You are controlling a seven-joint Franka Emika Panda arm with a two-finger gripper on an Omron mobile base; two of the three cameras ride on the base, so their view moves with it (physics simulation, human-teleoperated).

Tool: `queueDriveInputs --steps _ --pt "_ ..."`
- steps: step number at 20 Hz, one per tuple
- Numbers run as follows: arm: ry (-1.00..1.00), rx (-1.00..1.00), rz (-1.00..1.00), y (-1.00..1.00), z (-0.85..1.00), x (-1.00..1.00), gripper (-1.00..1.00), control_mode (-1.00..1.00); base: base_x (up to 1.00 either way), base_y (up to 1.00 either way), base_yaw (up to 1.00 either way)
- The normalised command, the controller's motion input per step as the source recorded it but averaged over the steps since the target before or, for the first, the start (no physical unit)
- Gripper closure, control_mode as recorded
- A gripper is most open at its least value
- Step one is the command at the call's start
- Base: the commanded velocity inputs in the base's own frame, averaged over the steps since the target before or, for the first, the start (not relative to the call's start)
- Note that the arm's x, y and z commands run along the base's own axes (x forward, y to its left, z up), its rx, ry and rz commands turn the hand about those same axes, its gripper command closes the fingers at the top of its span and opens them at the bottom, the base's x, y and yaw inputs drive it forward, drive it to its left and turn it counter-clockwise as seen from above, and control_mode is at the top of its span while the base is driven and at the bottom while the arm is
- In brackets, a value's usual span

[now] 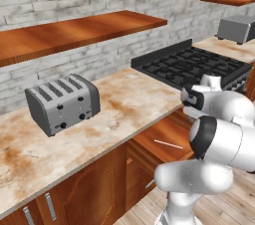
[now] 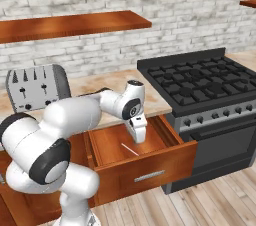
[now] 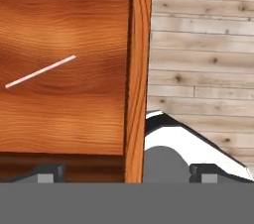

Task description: Take a straw from the drawer in front and place it inside the glass cup on the dining counter.

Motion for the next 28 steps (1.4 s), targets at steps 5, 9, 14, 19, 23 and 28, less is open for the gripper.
queueDriveInputs --steps 5,9,14,19,23,28 --pt "-0.27 0.00 0.00 0.16 -0.35 0.01 -1.00 -1.00 0.00 0.00 0.00" --pt "-0.11 -0.07 0.00 0.08 -0.36 0.01 -1.00 -1.00 0.00 0.00 0.00" --pt "-0.01 -0.10 0.00 0.06 -0.22 0.14 -1.00 -1.00 0.00 0.00 0.00" --pt "0.05 -0.03 0.00 0.00 -0.14 0.36 -1.00 -1.00 0.00 0.00 0.00" --pt "0.14 0.00 0.00 0.00 -0.10 0.49 -1.00 -1.00 0.00 0.00 0.00" --pt "0.13 0.00 0.00 0.00 -0.14 0.39 -1.00 -1.00 0.00 0.00 0.00"
